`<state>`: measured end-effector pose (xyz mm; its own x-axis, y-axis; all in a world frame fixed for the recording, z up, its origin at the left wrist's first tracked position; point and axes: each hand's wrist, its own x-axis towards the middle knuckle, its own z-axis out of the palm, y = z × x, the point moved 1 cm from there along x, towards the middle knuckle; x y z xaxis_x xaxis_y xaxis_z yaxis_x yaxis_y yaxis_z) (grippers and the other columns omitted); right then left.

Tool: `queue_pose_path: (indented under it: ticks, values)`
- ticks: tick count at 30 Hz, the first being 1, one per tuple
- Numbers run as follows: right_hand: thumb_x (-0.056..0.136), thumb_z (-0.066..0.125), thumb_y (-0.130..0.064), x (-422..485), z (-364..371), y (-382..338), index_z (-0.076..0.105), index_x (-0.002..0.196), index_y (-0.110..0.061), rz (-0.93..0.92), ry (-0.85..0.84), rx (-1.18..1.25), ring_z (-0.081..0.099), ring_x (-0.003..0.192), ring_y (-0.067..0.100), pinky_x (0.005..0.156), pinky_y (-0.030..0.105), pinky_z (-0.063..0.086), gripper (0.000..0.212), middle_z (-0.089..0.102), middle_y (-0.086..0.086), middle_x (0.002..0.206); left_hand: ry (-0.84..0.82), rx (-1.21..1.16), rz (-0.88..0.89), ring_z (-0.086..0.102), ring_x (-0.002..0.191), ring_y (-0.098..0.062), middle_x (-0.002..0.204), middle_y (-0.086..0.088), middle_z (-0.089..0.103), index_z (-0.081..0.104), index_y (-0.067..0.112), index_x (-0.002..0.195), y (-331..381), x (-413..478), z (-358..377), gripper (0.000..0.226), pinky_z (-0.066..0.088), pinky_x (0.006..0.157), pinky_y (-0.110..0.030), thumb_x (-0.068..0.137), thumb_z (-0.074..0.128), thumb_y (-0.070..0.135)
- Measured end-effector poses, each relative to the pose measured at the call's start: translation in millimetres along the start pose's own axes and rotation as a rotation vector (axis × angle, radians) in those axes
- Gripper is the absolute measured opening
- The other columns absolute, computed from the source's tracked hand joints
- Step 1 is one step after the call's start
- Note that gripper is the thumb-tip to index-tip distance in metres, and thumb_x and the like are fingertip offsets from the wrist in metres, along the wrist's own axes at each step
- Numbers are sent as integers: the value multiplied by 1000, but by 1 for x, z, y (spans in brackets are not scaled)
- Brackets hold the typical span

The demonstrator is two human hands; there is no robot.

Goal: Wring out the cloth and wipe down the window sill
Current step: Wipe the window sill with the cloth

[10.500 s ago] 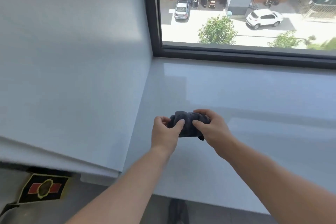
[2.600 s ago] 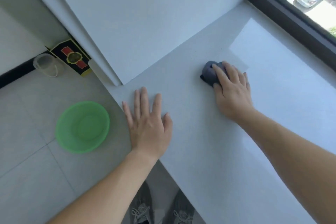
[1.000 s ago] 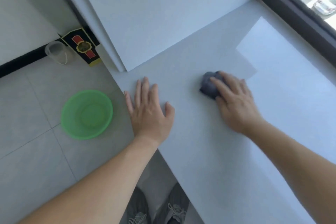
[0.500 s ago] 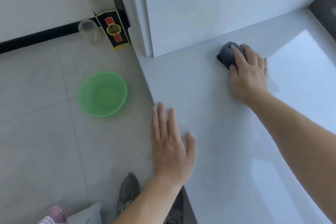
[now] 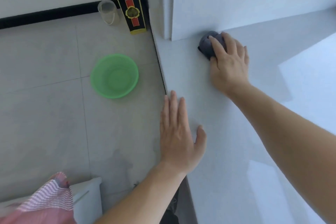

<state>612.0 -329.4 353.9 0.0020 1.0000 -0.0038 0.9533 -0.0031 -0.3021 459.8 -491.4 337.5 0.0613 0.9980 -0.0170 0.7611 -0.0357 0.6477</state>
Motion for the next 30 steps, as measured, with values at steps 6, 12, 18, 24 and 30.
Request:
queue_pose_path:
  ticks: [6,12,18,24,30]
  values:
    - [96,40,-27,14,19,-53,36,149,-35,-375,-116,-10,25,145,28,122,52,8,54,28,-2,159,60,-109,-48,4,153,-22,165,-13,8,20,2,154,0,-12,4,76,15,123,-44,88,47,29]
    - [97,40,-24,-66,7,-22,41,148,-30,-600,-164,-31,29,145,31,121,52,15,52,31,3,159,88,-158,-64,11,152,-25,164,-16,9,18,-2,153,0,-10,4,78,13,122,-34,87,50,23]
    - [97,44,-20,-37,-15,27,38,149,-29,-283,-142,-43,25,146,33,121,56,12,54,28,4,160,84,-142,-62,14,151,-30,163,-20,11,27,-5,149,0,-10,2,74,14,122,-35,84,55,16]
    - [99,36,-27,-113,-9,12,38,148,-30,-457,-195,-67,24,147,30,121,52,15,49,27,2,161,16,52,-43,9,151,-33,164,-21,5,22,0,153,3,-10,-3,78,11,122,-48,87,49,29]
    - [98,42,-19,-112,-23,61,34,148,-36,75,-41,12,19,147,28,122,53,8,52,23,-5,160,-72,347,77,-6,153,-30,165,-19,3,25,4,152,5,-5,-8,74,-3,122,-54,86,37,34]
